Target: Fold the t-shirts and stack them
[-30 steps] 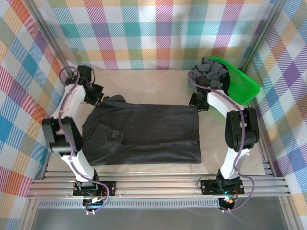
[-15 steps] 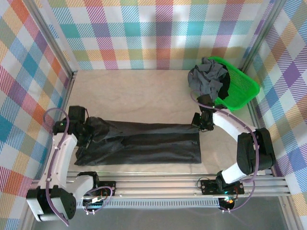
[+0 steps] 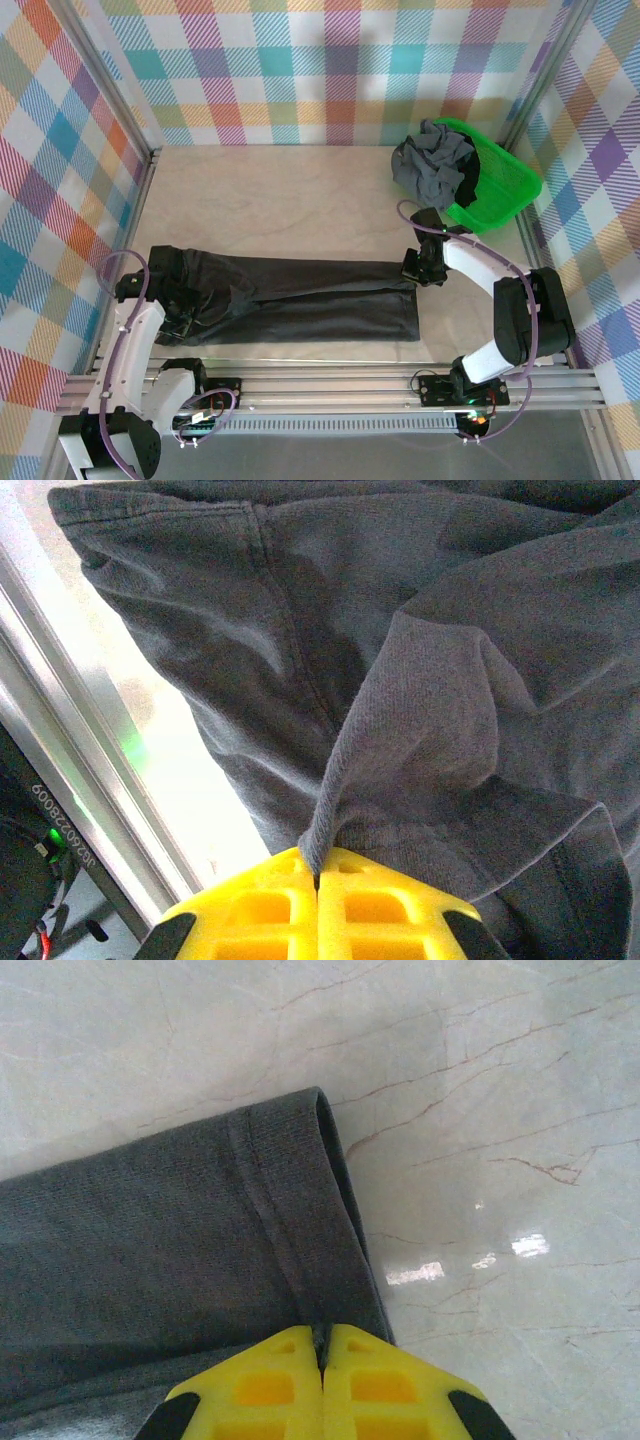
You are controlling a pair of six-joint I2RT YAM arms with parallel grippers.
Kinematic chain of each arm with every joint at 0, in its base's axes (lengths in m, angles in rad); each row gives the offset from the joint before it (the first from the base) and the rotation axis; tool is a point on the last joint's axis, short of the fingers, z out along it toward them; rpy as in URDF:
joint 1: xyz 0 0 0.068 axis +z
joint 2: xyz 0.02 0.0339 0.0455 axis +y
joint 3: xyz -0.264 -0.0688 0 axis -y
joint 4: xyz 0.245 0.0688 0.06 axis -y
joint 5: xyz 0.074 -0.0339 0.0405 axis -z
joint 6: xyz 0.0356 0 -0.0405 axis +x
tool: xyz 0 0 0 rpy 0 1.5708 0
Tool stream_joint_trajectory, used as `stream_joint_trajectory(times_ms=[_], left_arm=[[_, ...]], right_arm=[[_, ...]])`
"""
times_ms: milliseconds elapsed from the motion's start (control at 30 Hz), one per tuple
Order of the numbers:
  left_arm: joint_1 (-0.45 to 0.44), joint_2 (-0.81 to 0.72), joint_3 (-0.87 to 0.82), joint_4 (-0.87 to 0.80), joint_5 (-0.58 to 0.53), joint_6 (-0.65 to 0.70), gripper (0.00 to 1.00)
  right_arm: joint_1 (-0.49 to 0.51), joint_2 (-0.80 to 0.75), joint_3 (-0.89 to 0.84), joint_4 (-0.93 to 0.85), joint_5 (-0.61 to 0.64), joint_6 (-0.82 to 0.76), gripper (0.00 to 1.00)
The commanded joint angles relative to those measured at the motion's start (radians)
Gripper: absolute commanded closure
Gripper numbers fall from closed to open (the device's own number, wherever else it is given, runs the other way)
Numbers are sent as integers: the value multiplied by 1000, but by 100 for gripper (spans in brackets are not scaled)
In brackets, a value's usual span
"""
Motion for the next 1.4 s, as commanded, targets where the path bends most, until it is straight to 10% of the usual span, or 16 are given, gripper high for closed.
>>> stream_joint_trajectory(times_ms=[0, 233, 367, 933, 1367], left_arm=[[15, -16, -16, -36, 9, -3, 100], [15, -37, -27, -31, 60, 20, 98], [15, -44, 12, -49, 70, 37, 67], [39, 454, 314, 226, 58, 116, 65], [218, 769, 505, 303, 81, 429, 60]], right_arm=[[0, -51, 10, -43, 12, 11, 98], [0, -137, -18, -86, 36, 55, 75], [0, -143, -3, -74, 21, 81, 69], [40, 56, -31, -72, -160, 129, 100], [28, 57, 113, -157, -53, 66, 93]])
